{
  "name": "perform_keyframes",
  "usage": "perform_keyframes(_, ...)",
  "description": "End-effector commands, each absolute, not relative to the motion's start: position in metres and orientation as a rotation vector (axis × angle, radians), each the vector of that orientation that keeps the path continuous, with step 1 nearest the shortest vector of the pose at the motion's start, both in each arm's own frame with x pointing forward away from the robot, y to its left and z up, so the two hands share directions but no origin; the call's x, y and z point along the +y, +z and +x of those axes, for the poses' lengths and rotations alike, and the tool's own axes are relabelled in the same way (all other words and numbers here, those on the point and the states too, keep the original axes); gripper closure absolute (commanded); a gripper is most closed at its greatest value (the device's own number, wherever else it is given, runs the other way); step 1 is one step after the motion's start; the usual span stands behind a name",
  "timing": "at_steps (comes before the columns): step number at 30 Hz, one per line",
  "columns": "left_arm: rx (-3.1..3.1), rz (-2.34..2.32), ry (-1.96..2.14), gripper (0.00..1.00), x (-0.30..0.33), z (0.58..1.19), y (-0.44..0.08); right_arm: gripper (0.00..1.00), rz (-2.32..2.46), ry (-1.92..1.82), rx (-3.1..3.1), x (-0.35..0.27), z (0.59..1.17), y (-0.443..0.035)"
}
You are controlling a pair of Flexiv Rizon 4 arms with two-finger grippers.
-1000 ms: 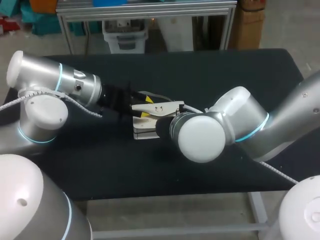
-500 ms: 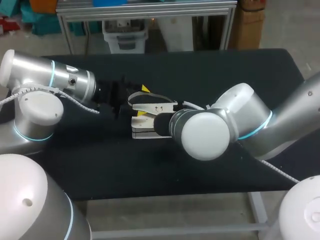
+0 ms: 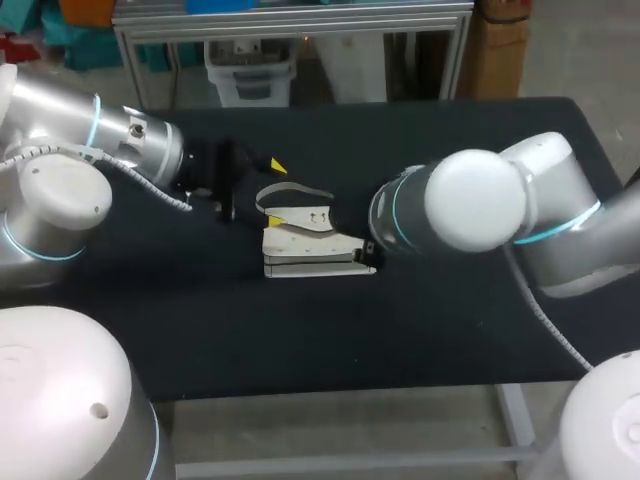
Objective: Pick up the bag, open it, inspect its contents, close it, and place it on the opposite side
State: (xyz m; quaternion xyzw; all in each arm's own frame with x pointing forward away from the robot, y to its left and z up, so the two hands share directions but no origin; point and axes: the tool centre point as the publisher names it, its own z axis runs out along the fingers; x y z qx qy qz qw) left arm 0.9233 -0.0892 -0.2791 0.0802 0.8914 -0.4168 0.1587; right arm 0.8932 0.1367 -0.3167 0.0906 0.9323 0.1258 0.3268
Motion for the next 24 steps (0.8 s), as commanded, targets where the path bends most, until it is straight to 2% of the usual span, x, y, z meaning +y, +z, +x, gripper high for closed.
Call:
perform_keyframes(1,2.68,0.012,-1.201,0.0,-0.079,0.925,-0.27,0.0,0.314,0.38,2.543,0.123,0.903,-0.298)
perform_keyframes(7,2.761,-0.241,-1.301,0.0,-0.062,0.926,-0.263,0.0,0.456,0.516,2.635,0.111,0.909,-0.286)
perform_keyframes(10,2.765,-0.256,-1.224,0.0,-0.057,0.925,-0.259,0.0,0.438,0.641,2.681,0.101,0.913,-0.28)
perform_keyframes(24,2.765,-0.256,-1.224,0.0,-0.057,0.925,-0.259,0.0,0.438,0.641,2.681,0.101,0.913,-0.28)
